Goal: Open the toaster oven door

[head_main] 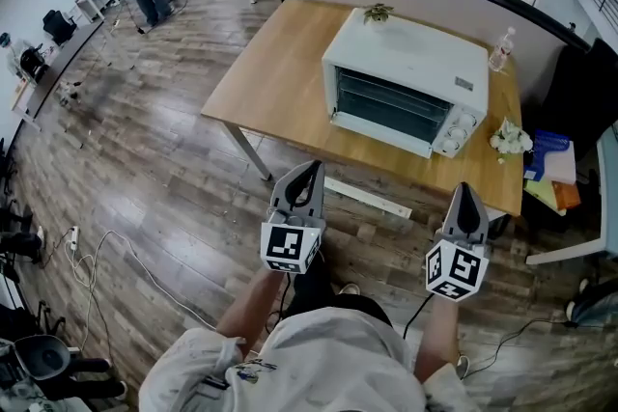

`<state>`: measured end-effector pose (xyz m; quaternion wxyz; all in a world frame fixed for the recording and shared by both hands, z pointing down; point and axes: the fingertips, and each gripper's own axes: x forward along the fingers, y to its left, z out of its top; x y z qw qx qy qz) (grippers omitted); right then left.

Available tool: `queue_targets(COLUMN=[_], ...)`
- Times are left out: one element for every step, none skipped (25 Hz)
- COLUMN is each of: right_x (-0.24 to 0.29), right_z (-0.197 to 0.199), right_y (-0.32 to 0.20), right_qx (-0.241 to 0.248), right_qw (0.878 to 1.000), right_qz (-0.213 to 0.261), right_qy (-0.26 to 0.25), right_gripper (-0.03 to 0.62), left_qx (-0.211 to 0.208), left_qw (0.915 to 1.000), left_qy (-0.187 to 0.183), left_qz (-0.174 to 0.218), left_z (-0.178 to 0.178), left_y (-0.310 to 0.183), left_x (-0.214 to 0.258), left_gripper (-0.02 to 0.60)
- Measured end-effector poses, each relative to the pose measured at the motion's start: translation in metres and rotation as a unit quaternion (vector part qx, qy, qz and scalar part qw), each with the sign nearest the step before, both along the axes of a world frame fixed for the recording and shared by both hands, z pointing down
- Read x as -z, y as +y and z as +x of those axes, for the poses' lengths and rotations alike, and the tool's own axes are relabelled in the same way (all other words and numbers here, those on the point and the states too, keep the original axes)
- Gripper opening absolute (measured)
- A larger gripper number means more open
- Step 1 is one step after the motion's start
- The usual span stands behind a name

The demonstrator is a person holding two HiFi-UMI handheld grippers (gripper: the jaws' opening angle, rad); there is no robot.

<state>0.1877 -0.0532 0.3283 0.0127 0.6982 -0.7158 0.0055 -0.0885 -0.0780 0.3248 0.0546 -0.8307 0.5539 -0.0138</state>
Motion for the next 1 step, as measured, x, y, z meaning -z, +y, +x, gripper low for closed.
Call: queue_targets(right_x=[-0.0006], right_z=[0.0006], right_y=[0.0012], right_qx=[0.0], right_qw=[1.0], right_qz=[-0.001], right_qy=[0.0], right_gripper=[0.023], left_qx=[0.001], left_qw=[1.0], left_qy=[0.0], left_qz=[0.0], left_z=[0.0004], left_y=[0.0012], left_x=[-0.0007], left_gripper=[0.011])
